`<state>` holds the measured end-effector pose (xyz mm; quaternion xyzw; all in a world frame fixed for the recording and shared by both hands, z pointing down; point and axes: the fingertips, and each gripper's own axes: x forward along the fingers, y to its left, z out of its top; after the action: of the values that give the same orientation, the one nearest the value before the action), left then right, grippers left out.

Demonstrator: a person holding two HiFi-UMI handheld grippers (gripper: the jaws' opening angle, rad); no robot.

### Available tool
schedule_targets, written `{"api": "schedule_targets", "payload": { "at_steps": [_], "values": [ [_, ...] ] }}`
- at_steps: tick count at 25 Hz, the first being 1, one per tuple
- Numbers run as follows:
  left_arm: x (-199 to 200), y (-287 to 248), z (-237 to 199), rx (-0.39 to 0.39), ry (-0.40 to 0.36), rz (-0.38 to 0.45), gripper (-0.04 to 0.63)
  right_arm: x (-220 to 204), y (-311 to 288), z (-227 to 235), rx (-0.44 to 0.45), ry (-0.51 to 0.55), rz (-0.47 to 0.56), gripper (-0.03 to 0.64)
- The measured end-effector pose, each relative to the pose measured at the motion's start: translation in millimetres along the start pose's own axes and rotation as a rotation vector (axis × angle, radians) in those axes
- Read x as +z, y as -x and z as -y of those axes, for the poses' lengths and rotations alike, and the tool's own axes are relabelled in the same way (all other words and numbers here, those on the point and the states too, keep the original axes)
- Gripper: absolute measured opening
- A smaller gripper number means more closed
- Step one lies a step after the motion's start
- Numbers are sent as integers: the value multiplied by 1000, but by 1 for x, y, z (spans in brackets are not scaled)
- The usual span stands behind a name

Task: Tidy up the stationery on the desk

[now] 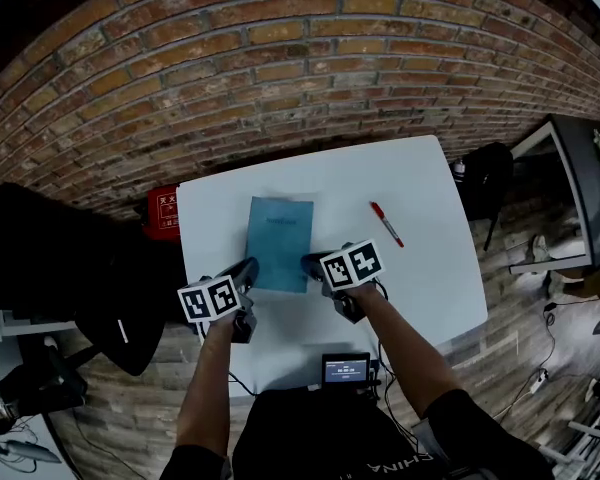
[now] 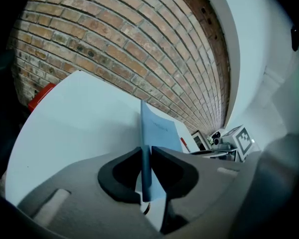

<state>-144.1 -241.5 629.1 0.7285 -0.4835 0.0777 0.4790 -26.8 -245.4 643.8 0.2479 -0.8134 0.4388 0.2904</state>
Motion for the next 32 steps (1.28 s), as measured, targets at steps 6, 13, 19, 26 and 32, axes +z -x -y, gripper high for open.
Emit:
{"api": "schedule_targets", "payload": {
  "at_steps": [6,13,19,26,32],
  "values": [
    [-12,-11,-13,78,2,-49,75,1,-10,9,-24,6,-26,57],
    [-29,-26,-16,120,-38,-139,97,6,-14,26,-73,25,-36,49],
    [-37,-30,-18,115,-51,-189,114,9,-17,34,-103,52,-45,51],
    [-38,-27,-15,115,-137,-210,146,6,-23,40,-140,72,-61,65],
    [-29,-18,-13,135,-199,-172,173,4,-25,40,-169,114,-64,80]
  ]
}}
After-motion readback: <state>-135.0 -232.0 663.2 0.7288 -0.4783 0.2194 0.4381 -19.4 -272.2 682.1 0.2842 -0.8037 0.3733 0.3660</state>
